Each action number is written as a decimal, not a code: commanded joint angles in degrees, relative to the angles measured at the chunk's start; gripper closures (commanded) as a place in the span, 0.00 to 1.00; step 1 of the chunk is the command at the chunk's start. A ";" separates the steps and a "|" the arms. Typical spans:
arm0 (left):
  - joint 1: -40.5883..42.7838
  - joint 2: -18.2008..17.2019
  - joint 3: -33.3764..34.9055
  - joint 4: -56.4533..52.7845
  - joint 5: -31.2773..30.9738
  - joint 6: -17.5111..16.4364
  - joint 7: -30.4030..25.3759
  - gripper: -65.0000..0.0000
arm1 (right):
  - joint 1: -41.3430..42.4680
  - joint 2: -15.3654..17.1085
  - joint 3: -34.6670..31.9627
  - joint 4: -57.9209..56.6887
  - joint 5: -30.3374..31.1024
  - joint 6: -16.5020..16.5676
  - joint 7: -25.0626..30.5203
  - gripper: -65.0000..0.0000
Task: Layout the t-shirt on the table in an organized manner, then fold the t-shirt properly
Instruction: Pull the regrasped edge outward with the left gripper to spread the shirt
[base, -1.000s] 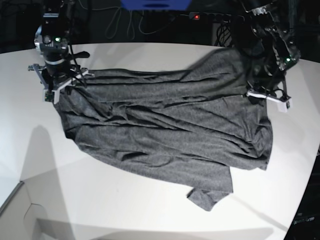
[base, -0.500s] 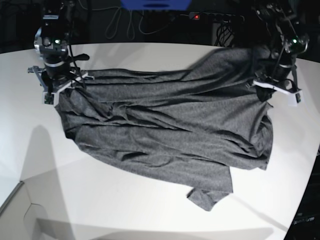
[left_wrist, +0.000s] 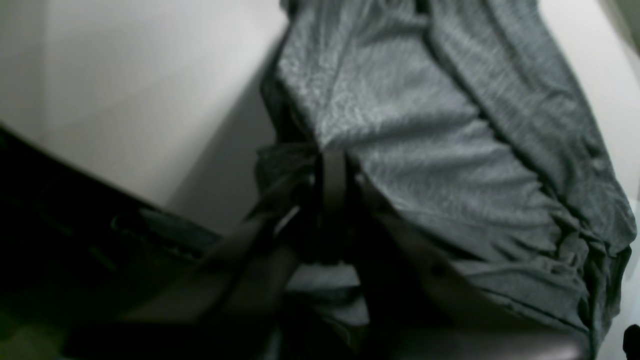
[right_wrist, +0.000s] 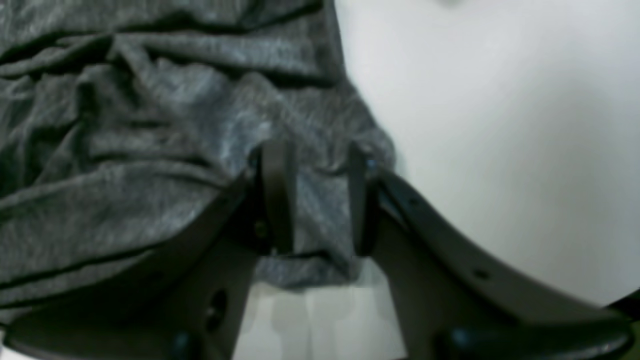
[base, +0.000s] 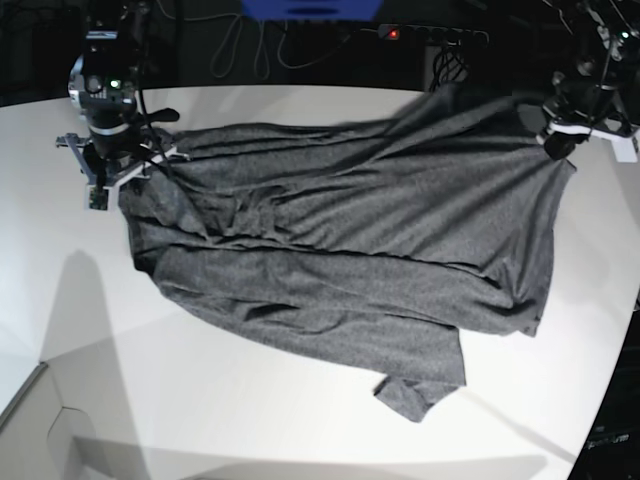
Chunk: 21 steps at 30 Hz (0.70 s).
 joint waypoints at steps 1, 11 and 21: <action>0.33 -0.43 -0.97 0.82 -0.82 -0.34 -0.46 1.00 | 0.20 0.37 0.11 0.83 -0.14 0.06 1.27 0.71; 1.47 -0.34 -1.49 -1.47 -0.38 -0.34 -0.19 1.00 | 0.20 0.37 0.11 0.83 -0.14 0.06 1.36 0.71; 1.03 -0.87 -1.41 -10.70 -0.29 -0.43 -0.28 1.00 | 0.20 0.37 0.11 0.83 -0.14 0.06 1.27 0.71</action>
